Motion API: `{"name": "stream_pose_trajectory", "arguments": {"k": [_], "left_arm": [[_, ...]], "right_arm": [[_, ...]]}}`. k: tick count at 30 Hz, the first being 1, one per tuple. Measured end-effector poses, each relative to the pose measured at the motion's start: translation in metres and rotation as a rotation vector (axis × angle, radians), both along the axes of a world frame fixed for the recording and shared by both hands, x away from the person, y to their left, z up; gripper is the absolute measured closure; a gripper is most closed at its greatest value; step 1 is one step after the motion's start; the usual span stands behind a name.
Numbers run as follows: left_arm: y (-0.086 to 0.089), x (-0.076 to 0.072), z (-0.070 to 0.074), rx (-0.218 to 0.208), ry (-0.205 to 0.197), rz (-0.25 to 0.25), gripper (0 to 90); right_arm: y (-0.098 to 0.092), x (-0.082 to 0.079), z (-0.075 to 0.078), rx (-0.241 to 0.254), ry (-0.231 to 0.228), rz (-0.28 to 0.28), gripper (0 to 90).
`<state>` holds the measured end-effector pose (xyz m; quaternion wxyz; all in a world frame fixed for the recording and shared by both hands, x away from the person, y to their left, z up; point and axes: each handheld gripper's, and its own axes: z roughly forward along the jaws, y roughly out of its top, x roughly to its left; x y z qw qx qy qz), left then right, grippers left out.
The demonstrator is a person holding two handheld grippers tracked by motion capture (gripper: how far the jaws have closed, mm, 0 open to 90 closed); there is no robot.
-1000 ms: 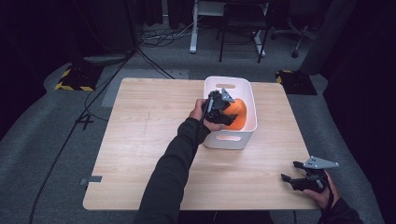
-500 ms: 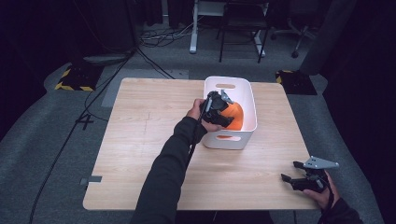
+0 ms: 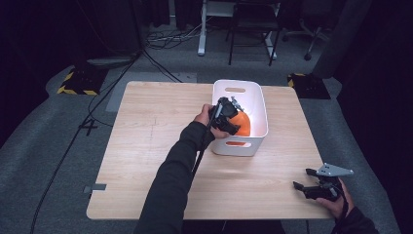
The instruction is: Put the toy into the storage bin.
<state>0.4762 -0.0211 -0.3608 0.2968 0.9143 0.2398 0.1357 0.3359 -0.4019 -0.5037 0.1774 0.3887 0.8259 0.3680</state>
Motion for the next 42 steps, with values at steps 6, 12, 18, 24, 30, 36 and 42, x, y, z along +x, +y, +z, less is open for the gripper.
{"name": "stream_pose_trajectory", "arguments": {"k": [6,12,18,24,30,36,42], "left_arm": [[-0.0011,0.0011,-0.0015,0.004,0.012,-0.001,46.3],[-0.0027,-0.0013,-0.0019,0.015,0.032,0.010,46.8],[-0.0001,-0.0009,-0.0011,-0.005,0.041,0.017,46.4],[0.0024,0.0002,-0.0007,-0.043,0.013,-0.001,46.5],[0.0031,-0.0017,0.0020,-0.060,0.000,-0.011,51.3],[0.0043,-0.0037,0.0034,-0.045,0.020,-0.014,57.6],[0.0070,-0.0032,0.0052,-0.080,-0.023,-0.004,54.4]], "right_arm": [[0.0000,-0.0001,0.0000,0.000,0.000,-0.001,16.9],[-0.0001,-0.0004,0.0002,-0.003,0.000,-0.002,16.8],[-0.0001,-0.0004,0.0002,-0.003,0.001,-0.002,16.8],[-0.0001,-0.0003,0.0002,-0.002,0.001,-0.003,16.8],[-0.0001,-0.0002,0.0002,-0.002,0.002,-0.002,16.8],[-0.0001,-0.0003,0.0002,-0.002,0.002,-0.002,16.8],[-0.0001,-0.0002,0.0002,-0.002,0.002,-0.002,16.7]]}}
